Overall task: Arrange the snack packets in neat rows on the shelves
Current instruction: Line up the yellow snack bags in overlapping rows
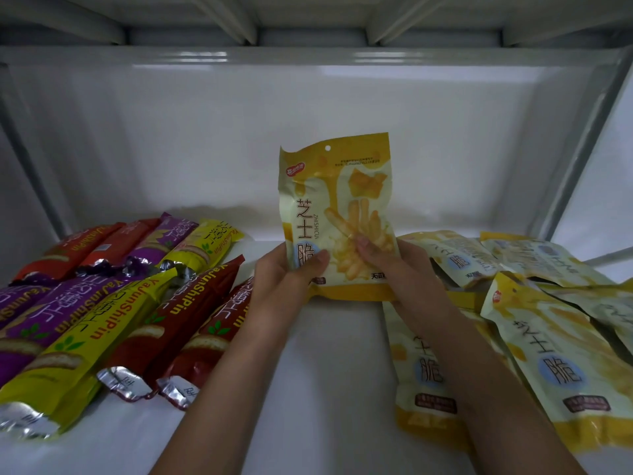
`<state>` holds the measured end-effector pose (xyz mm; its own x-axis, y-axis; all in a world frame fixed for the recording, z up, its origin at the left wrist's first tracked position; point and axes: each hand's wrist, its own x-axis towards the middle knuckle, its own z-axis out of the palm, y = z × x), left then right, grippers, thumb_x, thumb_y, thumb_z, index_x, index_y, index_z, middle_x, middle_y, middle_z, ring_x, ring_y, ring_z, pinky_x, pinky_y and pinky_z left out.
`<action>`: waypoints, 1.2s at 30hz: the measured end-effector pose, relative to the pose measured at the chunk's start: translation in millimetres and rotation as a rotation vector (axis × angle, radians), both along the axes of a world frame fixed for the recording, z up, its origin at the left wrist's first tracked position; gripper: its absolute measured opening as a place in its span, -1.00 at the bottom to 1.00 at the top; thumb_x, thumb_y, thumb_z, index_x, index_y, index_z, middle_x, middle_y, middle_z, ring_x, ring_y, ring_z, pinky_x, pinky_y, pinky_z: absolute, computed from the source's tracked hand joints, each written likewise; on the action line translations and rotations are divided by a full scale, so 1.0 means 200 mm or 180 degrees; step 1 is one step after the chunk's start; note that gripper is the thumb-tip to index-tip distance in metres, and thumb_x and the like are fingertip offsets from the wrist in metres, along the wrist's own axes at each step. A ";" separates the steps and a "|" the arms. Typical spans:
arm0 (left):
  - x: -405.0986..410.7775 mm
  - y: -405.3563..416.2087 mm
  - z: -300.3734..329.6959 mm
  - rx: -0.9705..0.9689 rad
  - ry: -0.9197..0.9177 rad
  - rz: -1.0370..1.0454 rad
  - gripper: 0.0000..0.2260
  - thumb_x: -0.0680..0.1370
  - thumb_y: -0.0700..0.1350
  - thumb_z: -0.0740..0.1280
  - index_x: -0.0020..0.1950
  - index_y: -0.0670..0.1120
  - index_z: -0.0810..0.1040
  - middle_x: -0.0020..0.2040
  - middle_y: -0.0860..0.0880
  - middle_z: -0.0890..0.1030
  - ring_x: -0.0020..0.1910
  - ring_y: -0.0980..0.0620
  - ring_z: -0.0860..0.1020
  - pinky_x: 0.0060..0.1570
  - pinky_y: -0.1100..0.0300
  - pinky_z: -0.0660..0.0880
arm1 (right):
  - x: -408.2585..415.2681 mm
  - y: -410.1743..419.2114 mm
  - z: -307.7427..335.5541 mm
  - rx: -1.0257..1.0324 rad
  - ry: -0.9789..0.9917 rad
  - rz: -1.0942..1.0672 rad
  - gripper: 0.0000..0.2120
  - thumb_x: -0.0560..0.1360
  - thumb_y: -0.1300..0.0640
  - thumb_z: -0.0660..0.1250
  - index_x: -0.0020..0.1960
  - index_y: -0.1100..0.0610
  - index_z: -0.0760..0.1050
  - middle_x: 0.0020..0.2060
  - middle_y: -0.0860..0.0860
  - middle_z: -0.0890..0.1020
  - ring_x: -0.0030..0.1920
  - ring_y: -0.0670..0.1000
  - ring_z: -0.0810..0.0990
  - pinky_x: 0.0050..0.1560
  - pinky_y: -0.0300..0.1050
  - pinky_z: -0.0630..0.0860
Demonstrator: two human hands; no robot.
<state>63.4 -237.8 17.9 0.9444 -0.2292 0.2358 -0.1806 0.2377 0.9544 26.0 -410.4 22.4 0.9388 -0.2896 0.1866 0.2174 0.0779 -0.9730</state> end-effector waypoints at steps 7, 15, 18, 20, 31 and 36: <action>-0.02 -0.01 0.01 0.0093 0.0053 -0.0001 -0.81 0.53 -0.25 0.51 0.13 -0.16 0.70 -0.13 -0.01 0.77 -0.20 0.12 0.72 -0.23 0.31 0.59 | 0.00 0.00 0.00 0.0036 -0.0058 -0.0142 -0.80 0.61 0.06 0.43 0.10 0.18 0.71 0.02 0.12 0.77 0.09 0.16 0.75 0.28 0.24 0.59; -0.02 0.01 0.01 0.0064 0.0252 -0.0216 -0.74 0.48 -0.23 0.56 0.15 -0.17 0.71 -0.02 -0.10 0.78 -0.03 -0.06 0.76 -0.07 0.16 0.69 | -0.02 -0.03 0.04 0.0098 0.0120 -0.0284 -0.78 0.53 -0.10 0.48 -0.07 0.04 0.77 -0.05 0.03 0.79 0.05 0.08 0.76 0.29 0.19 0.59; -0.02 0.00 0.01 0.0128 0.0243 -0.0201 -0.72 0.47 -0.20 0.57 0.18 -0.15 0.71 0.01 -0.09 0.78 0.04 -0.09 0.75 0.06 0.06 0.68 | -0.03 -0.02 0.03 -0.0023 0.0039 -0.0390 -0.73 0.52 -0.07 0.50 0.09 0.10 0.73 -0.02 0.02 0.78 0.05 0.07 0.76 0.26 0.18 0.62; -0.02 0.00 0.01 0.0091 0.0299 -0.0201 -0.72 0.50 -0.19 0.55 0.20 -0.13 0.70 0.04 -0.09 0.77 0.06 -0.11 0.74 0.12 -0.02 0.66 | -0.03 -0.01 0.03 -0.0137 -0.0052 -0.0482 -0.77 0.54 -0.05 0.49 0.09 0.09 0.73 -0.04 0.00 0.78 0.03 0.03 0.77 0.22 0.14 0.65; -0.02 0.01 0.02 0.0123 0.0604 -0.0363 -0.78 0.53 -0.32 0.40 0.16 -0.21 0.70 0.02 -0.26 0.75 0.06 -0.29 0.72 0.08 -0.13 0.67 | -0.06 -0.01 0.07 -0.0041 -0.0053 -0.0218 -0.87 0.53 0.05 0.49 0.04 0.06 0.70 -0.07 0.00 0.79 -0.04 0.01 0.78 0.07 0.01 0.66; -0.02 0.01 0.01 0.0098 0.0508 -0.0328 -0.79 0.57 -0.15 0.46 0.17 -0.16 0.72 0.04 -0.23 0.75 0.07 -0.27 0.72 0.20 -0.22 0.62 | -0.07 -0.01 0.07 0.0002 -0.0088 -0.0171 -0.80 0.50 0.04 0.50 0.08 0.08 0.70 -0.04 0.01 0.78 0.00 0.02 0.77 0.11 0.03 0.66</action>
